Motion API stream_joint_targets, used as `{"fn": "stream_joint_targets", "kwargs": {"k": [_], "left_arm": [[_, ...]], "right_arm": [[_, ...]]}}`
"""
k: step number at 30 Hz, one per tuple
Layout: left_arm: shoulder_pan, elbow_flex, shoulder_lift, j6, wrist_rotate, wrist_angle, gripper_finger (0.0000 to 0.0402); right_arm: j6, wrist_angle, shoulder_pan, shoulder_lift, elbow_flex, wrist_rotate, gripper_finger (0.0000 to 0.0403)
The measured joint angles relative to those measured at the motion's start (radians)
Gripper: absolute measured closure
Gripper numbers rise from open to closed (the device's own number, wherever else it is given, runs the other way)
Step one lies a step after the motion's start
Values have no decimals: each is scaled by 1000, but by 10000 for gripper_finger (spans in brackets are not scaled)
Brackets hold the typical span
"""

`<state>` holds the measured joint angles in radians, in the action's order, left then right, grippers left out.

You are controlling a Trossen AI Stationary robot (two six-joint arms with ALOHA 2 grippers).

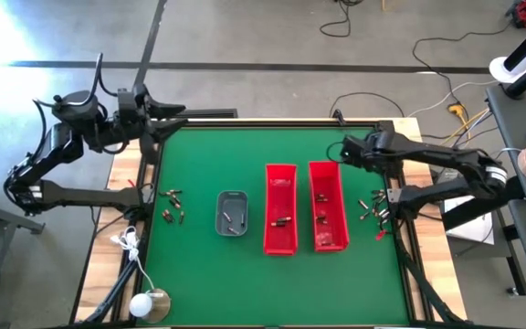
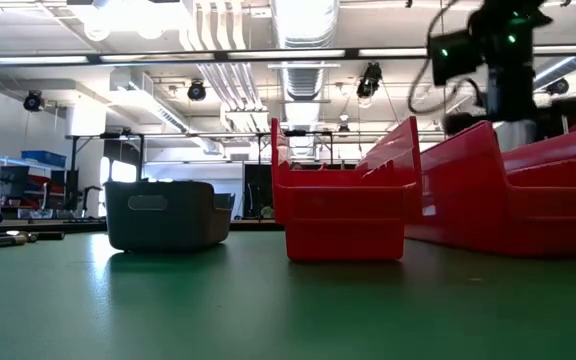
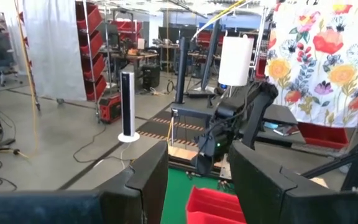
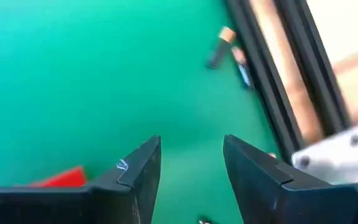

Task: Sort batteries
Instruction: Put the small black battery into the right red bin

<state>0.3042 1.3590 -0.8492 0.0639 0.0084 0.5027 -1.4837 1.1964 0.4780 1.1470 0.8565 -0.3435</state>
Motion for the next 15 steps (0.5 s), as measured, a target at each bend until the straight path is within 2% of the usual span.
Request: {"fn": "stream_joint_targets", "kwargs": {"k": [4,7,11,15], "left_arm": [[0,0,-8,-21,0,11,251],[0,0,-9,-32,0,16,251],[0,0,-6,-50,0,46,251],[0,0,7,-47,1,101,251]], "right_arm": [[-221,-101,20,-27,-127,-53,253],[-320,-192,38,-19,-185,-114,262],[-299,-315,93,23,-235,-130,272],[-294,-321,156,63,-251,-132,275]]}}
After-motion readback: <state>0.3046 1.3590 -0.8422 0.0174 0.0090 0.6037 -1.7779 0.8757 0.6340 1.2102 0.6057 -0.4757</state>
